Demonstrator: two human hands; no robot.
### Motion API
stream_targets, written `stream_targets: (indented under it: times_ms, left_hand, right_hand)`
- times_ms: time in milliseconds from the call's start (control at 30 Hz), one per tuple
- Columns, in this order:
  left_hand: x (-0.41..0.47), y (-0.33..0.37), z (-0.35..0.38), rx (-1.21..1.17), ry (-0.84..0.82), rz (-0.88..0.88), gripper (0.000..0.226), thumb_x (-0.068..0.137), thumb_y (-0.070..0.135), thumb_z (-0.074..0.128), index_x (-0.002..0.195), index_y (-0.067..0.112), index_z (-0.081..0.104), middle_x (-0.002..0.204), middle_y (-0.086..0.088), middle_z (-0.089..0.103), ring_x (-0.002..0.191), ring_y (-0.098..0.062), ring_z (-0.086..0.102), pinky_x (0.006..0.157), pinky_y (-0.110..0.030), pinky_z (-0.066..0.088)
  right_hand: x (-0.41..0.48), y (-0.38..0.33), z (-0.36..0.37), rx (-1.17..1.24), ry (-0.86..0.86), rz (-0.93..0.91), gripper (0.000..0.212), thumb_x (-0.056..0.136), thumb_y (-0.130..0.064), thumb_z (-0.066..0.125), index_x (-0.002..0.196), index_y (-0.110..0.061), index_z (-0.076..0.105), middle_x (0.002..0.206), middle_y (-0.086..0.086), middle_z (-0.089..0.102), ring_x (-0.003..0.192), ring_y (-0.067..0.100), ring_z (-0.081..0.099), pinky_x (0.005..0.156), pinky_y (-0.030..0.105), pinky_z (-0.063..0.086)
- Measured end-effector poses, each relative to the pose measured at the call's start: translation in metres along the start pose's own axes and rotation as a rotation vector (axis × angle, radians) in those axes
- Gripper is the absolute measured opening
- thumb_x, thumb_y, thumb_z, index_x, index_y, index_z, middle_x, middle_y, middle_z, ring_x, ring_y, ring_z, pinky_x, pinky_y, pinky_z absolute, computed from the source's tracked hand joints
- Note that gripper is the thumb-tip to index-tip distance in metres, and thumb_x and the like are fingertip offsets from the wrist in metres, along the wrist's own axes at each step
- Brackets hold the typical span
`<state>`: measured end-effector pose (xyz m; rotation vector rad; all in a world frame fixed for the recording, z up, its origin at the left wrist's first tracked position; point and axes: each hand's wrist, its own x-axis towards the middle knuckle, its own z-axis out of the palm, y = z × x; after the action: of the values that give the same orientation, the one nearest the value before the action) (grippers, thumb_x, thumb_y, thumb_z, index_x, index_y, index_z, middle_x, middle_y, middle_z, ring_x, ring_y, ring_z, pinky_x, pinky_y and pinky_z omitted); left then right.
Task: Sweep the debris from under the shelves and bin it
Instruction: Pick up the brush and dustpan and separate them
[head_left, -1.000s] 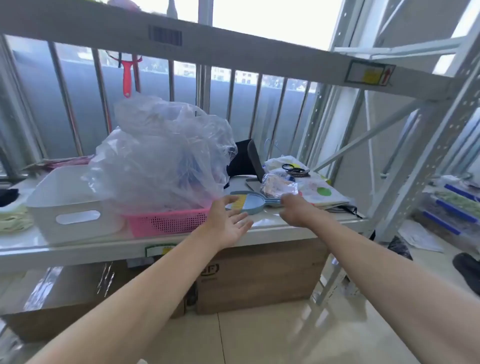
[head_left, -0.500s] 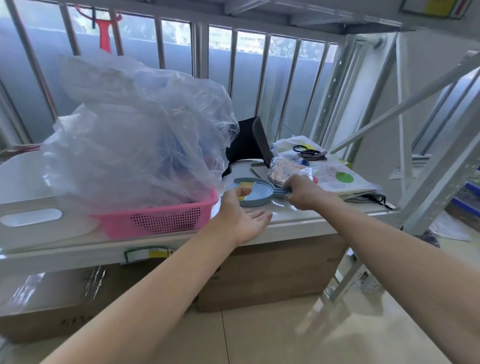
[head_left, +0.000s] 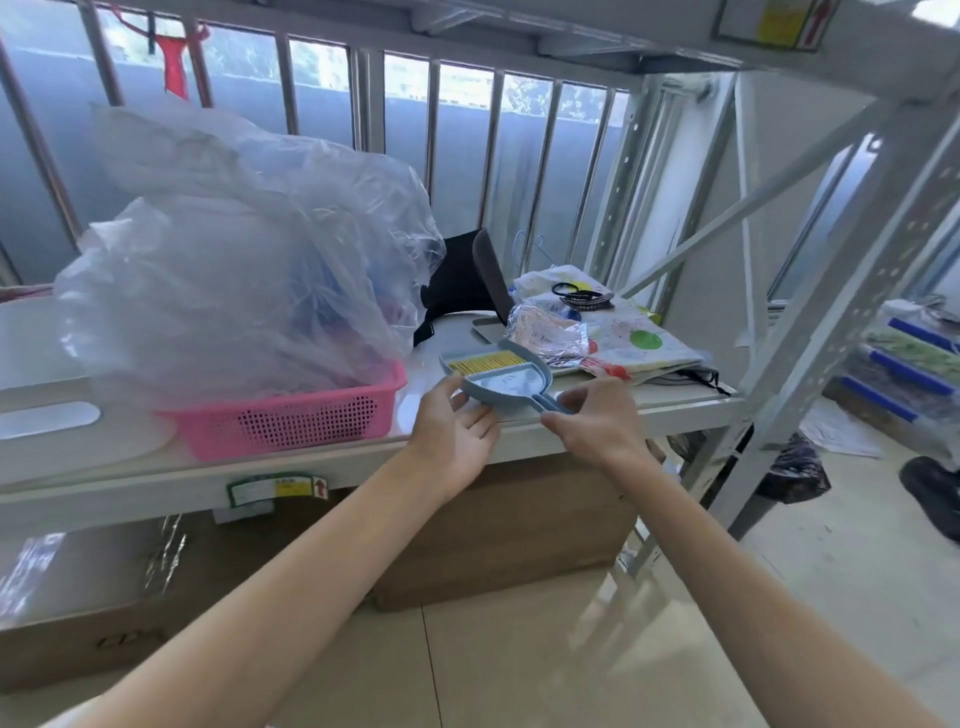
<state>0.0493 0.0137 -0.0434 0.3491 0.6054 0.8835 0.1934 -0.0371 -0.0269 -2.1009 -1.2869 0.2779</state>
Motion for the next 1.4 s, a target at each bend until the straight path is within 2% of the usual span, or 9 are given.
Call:
stream_targets:
  times_ms: [133, 267, 367, 500, 633, 700, 1133, 1267, 1400]
  left_hand:
    - [0.0, -0.004, -0.007, 0.053, -0.071, 0.037, 0.039, 0.104, 0.029, 0.042, 0.136, 0.006, 0.044, 0.136, -0.019, 0.053, 0.127, -0.031, 0.051, 0.115, -0.041, 0.033]
    - [0.003, -0.004, -0.007, 0.19, -0.107, 0.109, 0.036, 0.104, 0.026, 0.04, 0.135, 0.009, 0.045, 0.133, -0.015, 0.055, 0.122, -0.032, 0.054, 0.103, -0.042, 0.043]
    - [0.008, -0.001, -0.008, 0.279, -0.115, 0.135, 0.036, 0.104, 0.026, 0.04, 0.135, 0.01, 0.046, 0.135, -0.016, 0.053, 0.123, -0.034, 0.054, 0.107, -0.048, 0.042]
    - [0.012, 0.003, -0.007, 0.308, -0.124, 0.146, 0.03, 0.105, 0.02, 0.039, 0.13, 0.009, 0.051, 0.134, -0.016, 0.056, 0.12, -0.036, 0.057, 0.107, -0.054, 0.04]
    - [0.008, -0.002, -0.004, 0.347, -0.179, 0.167, 0.032, 0.105, 0.02, 0.039, 0.133, 0.009, 0.05, 0.134, -0.017, 0.055, 0.119, -0.037, 0.057, 0.106, -0.054, 0.042]
    - [0.006, -0.003, -0.001, 0.371, -0.214, 0.191, 0.029, 0.105, 0.019, 0.039, 0.13, 0.011, 0.051, 0.132, -0.017, 0.057, 0.119, -0.036, 0.058, 0.105, -0.053, 0.044]
    - [0.007, -0.001, -0.004, 0.476, -0.3, 0.241, 0.026, 0.103, 0.017, 0.044, 0.124, 0.01, 0.058, 0.127, -0.014, 0.063, 0.117, -0.035, 0.061, 0.103, -0.051, 0.046]
    - [0.008, -0.001, -0.003, 0.492, -0.283, 0.245, 0.03, 0.101, 0.02, 0.047, 0.126, 0.008, 0.058, 0.13, -0.016, 0.061, 0.119, -0.034, 0.06, 0.103, -0.048, 0.047]
    - [0.009, -0.001, -0.002, 0.432, -0.231, 0.216, 0.039, 0.1, 0.024, 0.048, 0.134, 0.004, 0.052, 0.129, -0.016, 0.061, 0.118, -0.034, 0.061, 0.101, -0.047, 0.049]
  right_hand:
    - [-0.018, 0.013, 0.001, 0.085, -0.016, -0.047, 0.031, 0.078, -0.021, 0.078, 0.105, -0.009, 0.071, 0.093, 0.004, 0.072, 0.083, 0.014, 0.065, 0.068, 0.019, 0.049]
    - [-0.027, 0.023, 0.002, 0.205, -0.104, -0.065, 0.035, 0.074, -0.023, 0.082, 0.103, -0.01, 0.069, 0.092, 0.002, 0.069, 0.085, 0.012, 0.065, 0.07, 0.018, 0.051]
    - [-0.027, 0.024, 0.0, 0.288, -0.115, -0.065, 0.022, 0.084, -0.026, 0.073, 0.099, -0.012, 0.068, 0.086, 0.0, 0.069, 0.077, 0.006, 0.064, 0.062, 0.012, 0.05]
    - [-0.022, 0.032, 0.0, 0.295, -0.075, -0.049, 0.016, 0.092, -0.024, 0.062, 0.098, -0.012, 0.071, 0.085, 0.0, 0.07, 0.08, 0.011, 0.067, 0.078, 0.032, 0.058]
    - [-0.024, 0.036, 0.003, 0.302, -0.013, -0.085, 0.014, 0.084, -0.025, 0.074, 0.084, -0.011, 0.071, 0.07, -0.004, 0.068, 0.062, 0.002, 0.063, 0.054, 0.008, 0.048]
    - [-0.024, 0.036, 0.004, 0.3, 0.019, -0.102, 0.014, 0.081, -0.024, 0.077, 0.078, -0.012, 0.07, 0.065, -0.004, 0.067, 0.056, 0.001, 0.06, 0.048, 0.006, 0.043]
    - [-0.029, 0.034, 0.002, 0.141, 0.078, -0.177, 0.012, 0.084, -0.018, 0.071, 0.075, -0.01, 0.072, 0.066, -0.001, 0.068, 0.059, 0.004, 0.061, 0.053, 0.018, 0.048]
    - [-0.026, 0.035, 0.003, 0.09, 0.085, -0.205, 0.018, 0.083, -0.014, 0.066, 0.072, -0.003, 0.074, 0.063, 0.007, 0.07, 0.058, 0.019, 0.065, 0.058, 0.039, 0.056]
    - [-0.019, 0.039, 0.0, 0.131, 0.093, -0.176, 0.02, 0.081, -0.005, 0.061, 0.069, 0.009, 0.069, 0.064, 0.023, 0.067, 0.056, 0.034, 0.062, 0.049, 0.034, 0.049]
